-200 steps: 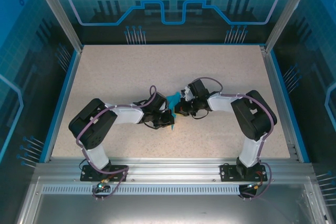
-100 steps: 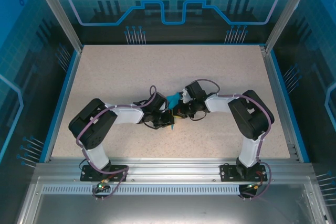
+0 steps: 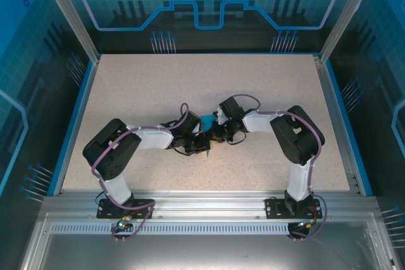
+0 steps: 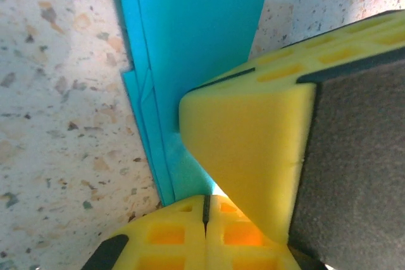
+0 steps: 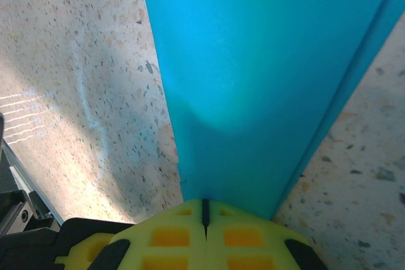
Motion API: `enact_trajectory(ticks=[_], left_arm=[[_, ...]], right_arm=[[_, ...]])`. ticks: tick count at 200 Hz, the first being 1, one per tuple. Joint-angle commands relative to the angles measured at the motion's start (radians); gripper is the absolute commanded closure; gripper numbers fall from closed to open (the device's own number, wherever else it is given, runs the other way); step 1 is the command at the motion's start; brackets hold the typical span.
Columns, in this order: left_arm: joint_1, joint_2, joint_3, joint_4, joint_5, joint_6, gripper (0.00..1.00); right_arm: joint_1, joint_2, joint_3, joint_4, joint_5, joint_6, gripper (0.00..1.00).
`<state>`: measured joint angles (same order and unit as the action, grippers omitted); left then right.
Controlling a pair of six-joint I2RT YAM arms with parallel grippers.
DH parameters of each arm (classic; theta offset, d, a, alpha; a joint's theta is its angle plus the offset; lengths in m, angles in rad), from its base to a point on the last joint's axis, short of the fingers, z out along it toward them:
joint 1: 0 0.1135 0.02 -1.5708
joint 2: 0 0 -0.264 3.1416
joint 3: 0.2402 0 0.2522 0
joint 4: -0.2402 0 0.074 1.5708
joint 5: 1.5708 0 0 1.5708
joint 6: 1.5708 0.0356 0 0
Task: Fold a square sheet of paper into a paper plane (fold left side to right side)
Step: Fold the wing for the fifth time at the center of the table.
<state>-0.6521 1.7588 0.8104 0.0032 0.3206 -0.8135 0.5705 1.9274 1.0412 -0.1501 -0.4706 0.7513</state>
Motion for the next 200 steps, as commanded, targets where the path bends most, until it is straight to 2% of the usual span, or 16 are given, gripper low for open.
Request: enact_trajectory(ticks=[1,56,200], left_arm=[[-0.011,0.070,-0.053,-0.236,-0.101,0.004,1.00],[-0.011,0.077,-0.054,-0.235,-0.099,0.004,1.00],[-0.011,0.076,-0.055,-0.235,-0.100,0.002,1.00]], right_arm=[[-0.012,0.045,0.043,-0.024,0.093,-0.062,0.99],[-0.077,0.089,0.146,-0.081,0.108,-0.132,0.98],[-0.220,0.280,0.432,-0.191,0.080,-0.190,0.97]])
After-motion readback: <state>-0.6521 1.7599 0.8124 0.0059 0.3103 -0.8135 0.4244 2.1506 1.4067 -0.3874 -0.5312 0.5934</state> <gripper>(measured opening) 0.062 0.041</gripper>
